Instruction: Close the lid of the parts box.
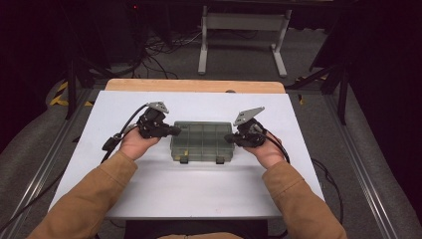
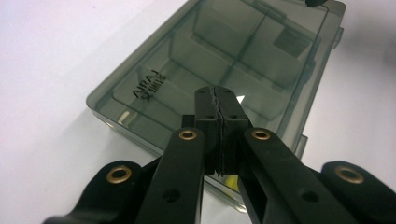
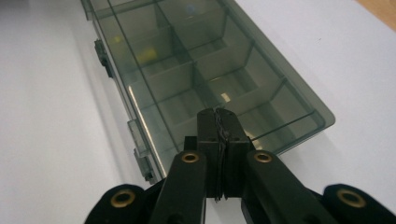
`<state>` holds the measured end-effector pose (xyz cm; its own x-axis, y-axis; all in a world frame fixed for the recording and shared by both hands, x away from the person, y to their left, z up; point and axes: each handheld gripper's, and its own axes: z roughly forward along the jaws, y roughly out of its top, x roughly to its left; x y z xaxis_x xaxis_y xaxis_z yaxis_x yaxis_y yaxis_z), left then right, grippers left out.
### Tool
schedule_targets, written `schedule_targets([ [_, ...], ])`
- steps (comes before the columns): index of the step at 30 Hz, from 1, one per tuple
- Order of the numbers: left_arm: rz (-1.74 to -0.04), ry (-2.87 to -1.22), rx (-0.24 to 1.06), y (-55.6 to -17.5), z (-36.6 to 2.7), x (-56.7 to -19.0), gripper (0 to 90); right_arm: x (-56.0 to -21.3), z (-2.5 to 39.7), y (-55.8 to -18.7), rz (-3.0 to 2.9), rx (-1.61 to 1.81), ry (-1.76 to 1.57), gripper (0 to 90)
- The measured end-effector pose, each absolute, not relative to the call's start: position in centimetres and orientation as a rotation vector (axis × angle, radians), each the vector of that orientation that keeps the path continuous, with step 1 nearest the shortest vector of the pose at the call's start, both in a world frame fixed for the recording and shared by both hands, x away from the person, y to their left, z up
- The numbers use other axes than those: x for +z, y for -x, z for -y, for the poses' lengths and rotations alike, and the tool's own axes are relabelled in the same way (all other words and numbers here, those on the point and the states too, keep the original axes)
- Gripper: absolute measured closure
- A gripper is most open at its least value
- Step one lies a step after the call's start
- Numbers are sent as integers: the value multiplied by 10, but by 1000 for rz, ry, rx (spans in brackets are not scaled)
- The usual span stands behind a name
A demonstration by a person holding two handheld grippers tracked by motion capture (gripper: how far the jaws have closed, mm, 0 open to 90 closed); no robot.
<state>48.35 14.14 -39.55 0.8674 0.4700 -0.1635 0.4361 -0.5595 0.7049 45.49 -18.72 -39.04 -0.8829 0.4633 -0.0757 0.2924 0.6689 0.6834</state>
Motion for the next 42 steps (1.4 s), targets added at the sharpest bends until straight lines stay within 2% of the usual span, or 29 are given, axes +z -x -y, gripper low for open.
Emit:
schedule_targets([
  [15,-604,-2350,63,-473,-131,-402,891,-399,187,-452,-2681,1005,-629,883],
  [36,-590,-2421,65,-470,-128,-408,890,-404,186,-452,-2718,974,-629,878],
  [42,-570,-2437,105,-468,-127,-408,890,-404,186,-451,-2717,966,-623,878],
])
